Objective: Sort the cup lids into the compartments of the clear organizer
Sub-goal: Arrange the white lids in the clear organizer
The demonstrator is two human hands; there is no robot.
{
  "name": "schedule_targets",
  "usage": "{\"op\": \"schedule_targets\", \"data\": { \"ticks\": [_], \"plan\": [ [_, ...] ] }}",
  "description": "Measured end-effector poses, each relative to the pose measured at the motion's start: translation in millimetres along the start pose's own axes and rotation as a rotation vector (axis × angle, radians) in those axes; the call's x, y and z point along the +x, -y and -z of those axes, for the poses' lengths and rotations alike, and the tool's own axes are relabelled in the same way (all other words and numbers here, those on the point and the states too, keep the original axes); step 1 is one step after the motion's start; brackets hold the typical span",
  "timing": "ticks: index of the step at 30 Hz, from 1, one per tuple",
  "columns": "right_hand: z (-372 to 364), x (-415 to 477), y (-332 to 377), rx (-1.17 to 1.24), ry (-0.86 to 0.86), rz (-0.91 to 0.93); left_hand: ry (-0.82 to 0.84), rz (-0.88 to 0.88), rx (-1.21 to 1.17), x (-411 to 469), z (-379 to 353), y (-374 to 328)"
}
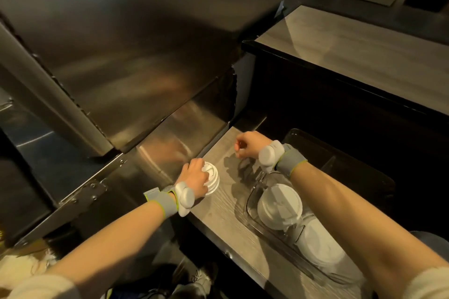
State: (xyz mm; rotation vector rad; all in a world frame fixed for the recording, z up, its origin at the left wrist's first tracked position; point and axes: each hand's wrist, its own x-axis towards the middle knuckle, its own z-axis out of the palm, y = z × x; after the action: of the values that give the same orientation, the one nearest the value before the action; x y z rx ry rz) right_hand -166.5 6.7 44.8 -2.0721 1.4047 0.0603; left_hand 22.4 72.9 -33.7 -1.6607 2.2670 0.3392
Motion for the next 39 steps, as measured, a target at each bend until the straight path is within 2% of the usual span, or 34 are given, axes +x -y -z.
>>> {"op": "schedule_targets", "data": {
  "ticks": [4,12,16,22,25,27,29,30,32,36,39],
  "plan": [
    [-18.0,-1.8,6.0,0.007,0.04,0.035,0.049,-0.04,0.007,-4.8,-13.7,-1.3],
    [-27.7,-10.3,17.4,-0.028,0.012,0.0,-0.069,-0.079,0.042,-12.4,-22.1,0.7],
    [-18.7,-17.4,19.4,0.126,-0.135,-0.049,-0.196,-0.16,-0.112,-11.9,-2.8,3.9],
    [12.2,-35.2,17.5,0.478,-0.314,0.015,-0.214,-0.26,-0.396,-10.8,69.4,-17.1],
    [26.3,-51.5,17.2,0.673,-0.358,0.017,-0.27,-0.296,-0.684,-12.0,103.4,-35.4],
    [32.5,-59.8,13.1,0.675,-0.417,0.0,-0.304,-0.284,-0.829,-13.9,121.4,-48.2],
    [35.3,-65.3,7.3,0.502,-0.425,-0.022,-0.335,-0.238,-0.887,-14.5,133.1,-62.3],
    [35.1,-68.4,3.6,0.477,-0.428,-0.046,-0.353,-0.209,-0.879,-14.6,138.1,-70.5],
    [34.5,-78.6,-0.5,0.573,-0.463,-0.062,-0.405,-0.15,-0.773,-12.2,145.2,-86.3],
    [34.3,-110.1,-6.7,0.728,-0.63,-0.069,-0.489,-0.022,-0.398,-7.2,156.0,-118.7],
    [30.1,-125.9,-12.3,1.094,-0.56,-0.057,-0.375,-0.035,-0.497,-7.4,161.9,-130.9]
  ]
}}
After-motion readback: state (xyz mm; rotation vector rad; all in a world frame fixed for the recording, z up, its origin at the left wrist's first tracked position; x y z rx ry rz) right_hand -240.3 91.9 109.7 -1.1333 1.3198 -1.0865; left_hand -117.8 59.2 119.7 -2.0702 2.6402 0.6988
